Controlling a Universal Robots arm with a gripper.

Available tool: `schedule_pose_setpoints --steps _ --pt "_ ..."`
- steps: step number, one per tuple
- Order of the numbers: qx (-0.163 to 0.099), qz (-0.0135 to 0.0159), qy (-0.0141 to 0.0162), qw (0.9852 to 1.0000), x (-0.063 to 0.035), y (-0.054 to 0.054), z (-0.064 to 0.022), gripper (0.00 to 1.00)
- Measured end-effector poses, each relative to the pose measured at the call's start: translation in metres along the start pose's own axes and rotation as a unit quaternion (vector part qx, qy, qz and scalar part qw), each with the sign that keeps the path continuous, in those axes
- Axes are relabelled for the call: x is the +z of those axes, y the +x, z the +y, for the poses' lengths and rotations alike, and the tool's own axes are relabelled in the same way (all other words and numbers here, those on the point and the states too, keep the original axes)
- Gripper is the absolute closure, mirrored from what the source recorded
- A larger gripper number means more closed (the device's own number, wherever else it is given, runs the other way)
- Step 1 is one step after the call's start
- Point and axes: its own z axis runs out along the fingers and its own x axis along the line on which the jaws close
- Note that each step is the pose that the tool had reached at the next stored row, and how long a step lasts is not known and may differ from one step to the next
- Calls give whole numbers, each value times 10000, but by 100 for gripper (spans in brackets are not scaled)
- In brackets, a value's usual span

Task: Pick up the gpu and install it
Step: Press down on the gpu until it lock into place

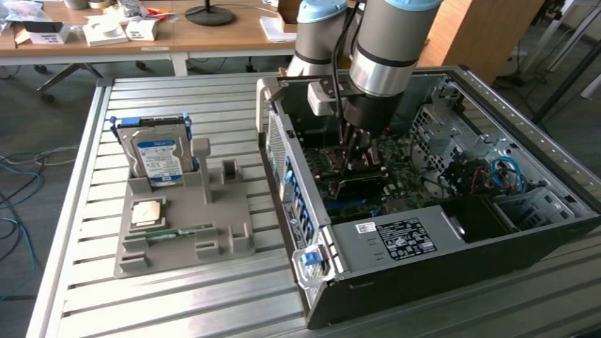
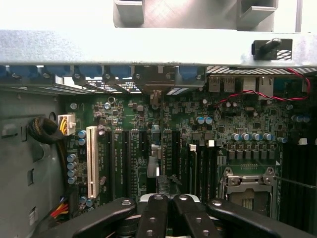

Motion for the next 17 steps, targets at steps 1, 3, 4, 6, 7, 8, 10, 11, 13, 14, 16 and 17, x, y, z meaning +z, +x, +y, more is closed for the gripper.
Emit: schedule_pose_setpoints --steps 1,3,4,6,7,8,10,11,13,14,16,17 --pt "0 0 0 10000 0 0 0 89" --pt "0 -1 0 10000 1 0 0 89" --pt "0 -2 1 10000 5 -1 0 89" --pt "0 -2 1 10000 9 0 0 89" --pt "0 -1 0 10000 9 0 0 89" --pt "0 -1 1 10000 9 0 0 89" --pt "0 -1 0 10000 9 0 0 89" --pt "0 -1 0 10000 9 0 0 89" --pt "0 -1 0 10000 13 0 0 89" --pt "0 -1 0 10000 13 0 0 89" --pt "0 -1 0 10000 13 0 0 89" --pt "0 -1 0 10000 14 0 0 89"
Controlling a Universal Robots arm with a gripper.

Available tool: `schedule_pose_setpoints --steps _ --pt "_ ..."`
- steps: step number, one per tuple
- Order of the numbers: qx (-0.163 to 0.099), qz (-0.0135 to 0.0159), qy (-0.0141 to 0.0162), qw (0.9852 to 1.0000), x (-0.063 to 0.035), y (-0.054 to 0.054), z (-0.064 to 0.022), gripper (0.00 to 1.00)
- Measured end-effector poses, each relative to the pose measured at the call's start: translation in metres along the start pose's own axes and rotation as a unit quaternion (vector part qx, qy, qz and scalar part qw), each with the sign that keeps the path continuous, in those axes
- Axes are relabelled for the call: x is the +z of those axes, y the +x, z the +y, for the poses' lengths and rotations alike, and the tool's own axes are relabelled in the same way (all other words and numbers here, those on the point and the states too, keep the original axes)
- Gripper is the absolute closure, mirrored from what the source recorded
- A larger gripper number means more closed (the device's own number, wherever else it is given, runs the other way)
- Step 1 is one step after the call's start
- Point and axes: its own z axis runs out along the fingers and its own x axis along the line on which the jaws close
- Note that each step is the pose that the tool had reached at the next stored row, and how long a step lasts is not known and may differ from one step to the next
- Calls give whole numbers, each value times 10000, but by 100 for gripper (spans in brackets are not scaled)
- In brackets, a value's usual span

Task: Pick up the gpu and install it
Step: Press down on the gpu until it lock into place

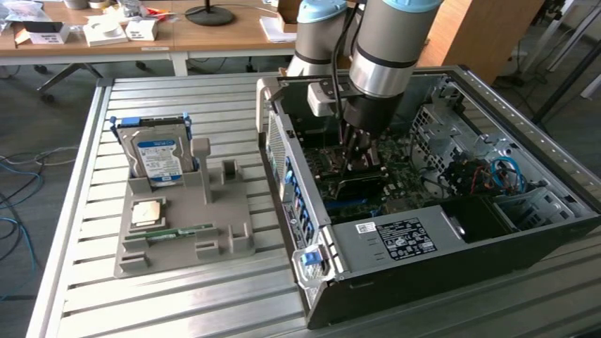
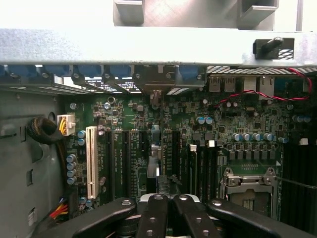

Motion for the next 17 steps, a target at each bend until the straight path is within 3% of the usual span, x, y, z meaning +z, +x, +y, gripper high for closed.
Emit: schedule_pose_setpoints --steps 17 --pt "0 0 0 10000 25 1 0 89"
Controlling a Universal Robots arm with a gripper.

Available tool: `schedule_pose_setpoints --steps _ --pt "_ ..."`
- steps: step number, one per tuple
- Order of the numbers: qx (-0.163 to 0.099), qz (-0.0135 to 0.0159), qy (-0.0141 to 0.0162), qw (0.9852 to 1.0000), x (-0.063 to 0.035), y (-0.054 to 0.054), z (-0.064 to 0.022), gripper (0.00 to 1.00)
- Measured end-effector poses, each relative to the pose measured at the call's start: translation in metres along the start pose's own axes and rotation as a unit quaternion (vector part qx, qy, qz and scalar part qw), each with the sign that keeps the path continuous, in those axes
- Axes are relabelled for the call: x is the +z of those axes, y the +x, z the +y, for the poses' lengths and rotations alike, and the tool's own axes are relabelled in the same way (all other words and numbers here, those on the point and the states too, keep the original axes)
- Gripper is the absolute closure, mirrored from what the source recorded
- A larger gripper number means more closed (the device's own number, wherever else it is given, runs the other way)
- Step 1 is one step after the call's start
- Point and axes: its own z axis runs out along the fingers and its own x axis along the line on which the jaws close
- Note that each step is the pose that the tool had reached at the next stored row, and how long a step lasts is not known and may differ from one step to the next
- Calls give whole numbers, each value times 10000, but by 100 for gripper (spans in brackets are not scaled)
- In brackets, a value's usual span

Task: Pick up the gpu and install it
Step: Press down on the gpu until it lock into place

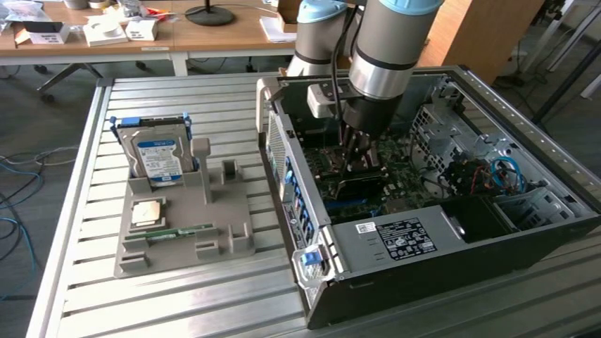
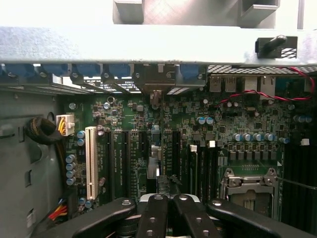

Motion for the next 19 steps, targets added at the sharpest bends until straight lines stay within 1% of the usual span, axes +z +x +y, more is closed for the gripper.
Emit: schedule_pose_setpoints --steps 19 --pt "-1 -1 0 10000 14 -7 -1 89"
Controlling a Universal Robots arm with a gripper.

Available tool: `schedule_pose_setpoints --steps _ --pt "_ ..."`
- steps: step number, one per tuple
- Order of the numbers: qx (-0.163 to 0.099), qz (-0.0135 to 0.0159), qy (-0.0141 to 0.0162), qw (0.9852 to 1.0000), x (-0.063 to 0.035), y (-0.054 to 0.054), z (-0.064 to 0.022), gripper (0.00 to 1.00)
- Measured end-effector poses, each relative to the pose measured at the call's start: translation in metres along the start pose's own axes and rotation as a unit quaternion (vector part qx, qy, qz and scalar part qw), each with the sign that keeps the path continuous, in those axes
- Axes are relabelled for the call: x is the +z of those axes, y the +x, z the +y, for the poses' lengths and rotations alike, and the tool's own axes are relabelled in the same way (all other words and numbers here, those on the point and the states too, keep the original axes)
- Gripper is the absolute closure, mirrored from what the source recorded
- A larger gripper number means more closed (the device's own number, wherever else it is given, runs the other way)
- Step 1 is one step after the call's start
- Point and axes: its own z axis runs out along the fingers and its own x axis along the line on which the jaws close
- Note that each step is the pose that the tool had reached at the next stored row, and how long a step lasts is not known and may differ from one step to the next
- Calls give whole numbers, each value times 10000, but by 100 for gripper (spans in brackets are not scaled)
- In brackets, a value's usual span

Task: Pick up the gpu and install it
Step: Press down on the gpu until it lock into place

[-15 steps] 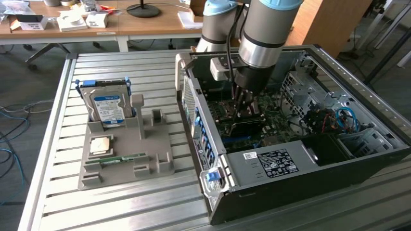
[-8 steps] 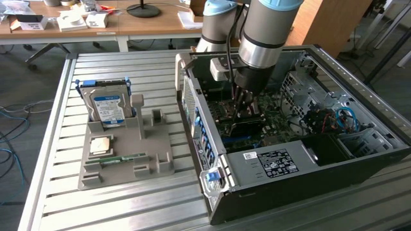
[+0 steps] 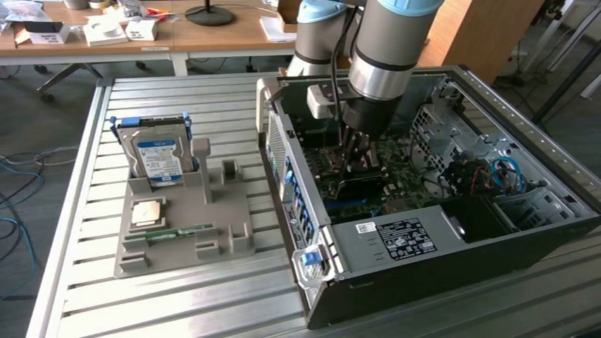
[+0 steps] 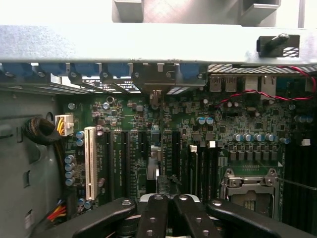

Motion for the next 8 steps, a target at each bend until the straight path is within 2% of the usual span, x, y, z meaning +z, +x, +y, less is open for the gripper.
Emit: schedule_pose_setpoints --steps 8 --pt "0 2 0 10000 14 1 1 89"
